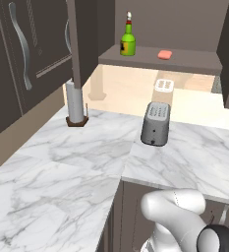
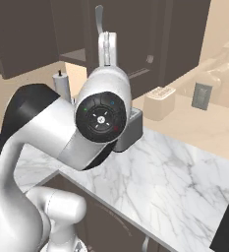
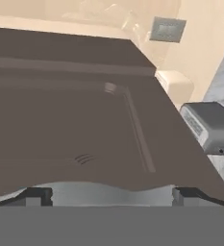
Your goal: Pick up the bar soap and spray from the sink, and place them back in the cabinet, and close the cabinet doors.
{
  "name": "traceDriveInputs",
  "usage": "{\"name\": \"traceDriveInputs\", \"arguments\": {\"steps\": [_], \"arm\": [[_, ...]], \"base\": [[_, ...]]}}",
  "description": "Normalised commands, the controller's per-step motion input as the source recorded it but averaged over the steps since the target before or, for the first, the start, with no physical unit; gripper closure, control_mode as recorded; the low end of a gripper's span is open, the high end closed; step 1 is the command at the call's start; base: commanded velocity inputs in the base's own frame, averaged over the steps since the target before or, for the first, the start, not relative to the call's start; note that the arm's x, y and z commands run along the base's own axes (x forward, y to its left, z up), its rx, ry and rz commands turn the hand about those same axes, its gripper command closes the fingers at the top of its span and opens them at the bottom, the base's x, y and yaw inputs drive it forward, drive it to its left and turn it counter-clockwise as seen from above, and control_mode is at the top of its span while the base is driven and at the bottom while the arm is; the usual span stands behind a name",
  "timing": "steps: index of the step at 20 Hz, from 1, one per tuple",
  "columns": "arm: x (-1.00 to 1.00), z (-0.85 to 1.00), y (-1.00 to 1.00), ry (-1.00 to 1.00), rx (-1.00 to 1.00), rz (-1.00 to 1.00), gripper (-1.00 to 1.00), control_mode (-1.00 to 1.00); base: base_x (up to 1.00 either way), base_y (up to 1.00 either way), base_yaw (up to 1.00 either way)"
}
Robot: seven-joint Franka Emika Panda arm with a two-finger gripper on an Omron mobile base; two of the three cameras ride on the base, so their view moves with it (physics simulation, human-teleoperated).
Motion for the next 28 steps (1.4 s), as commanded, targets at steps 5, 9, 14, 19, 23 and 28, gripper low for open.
{"name": "traceDriveInputs", "arguments": {"steps": [5, 9, 14, 19, 23, 28], "arm": [[0.29, -0.04, -0.08, -0.10, 0.11, 0.09, -1.00, -1.00], [0.19, 0.00, -0.14, -0.07, 0.06, 0.09, -1.00, -1.00], [0.21, 0.00, -0.10, -0.01, 0.01, 0.12, -1.00, -1.00], [0.20, 0.00, 0.00, -0.01, 0.00, 0.12, -1.00, -1.00], [0.15, 0.00, 0.00, -0.01, 0.00, 0.13, -1.00, -1.00], [0.16, 0.00, 0.00, -0.04, 0.00, 0.11, -1.00, -1.00]], "base": [[0.00, 0.00, 0.00], [0.00, 0.00, 0.00], [0.00, 0.00, 0.00], [0.00, 0.00, 0.00], [0.00, 0.00, 0.00], [0.00, 0.00, 0.00]]}}
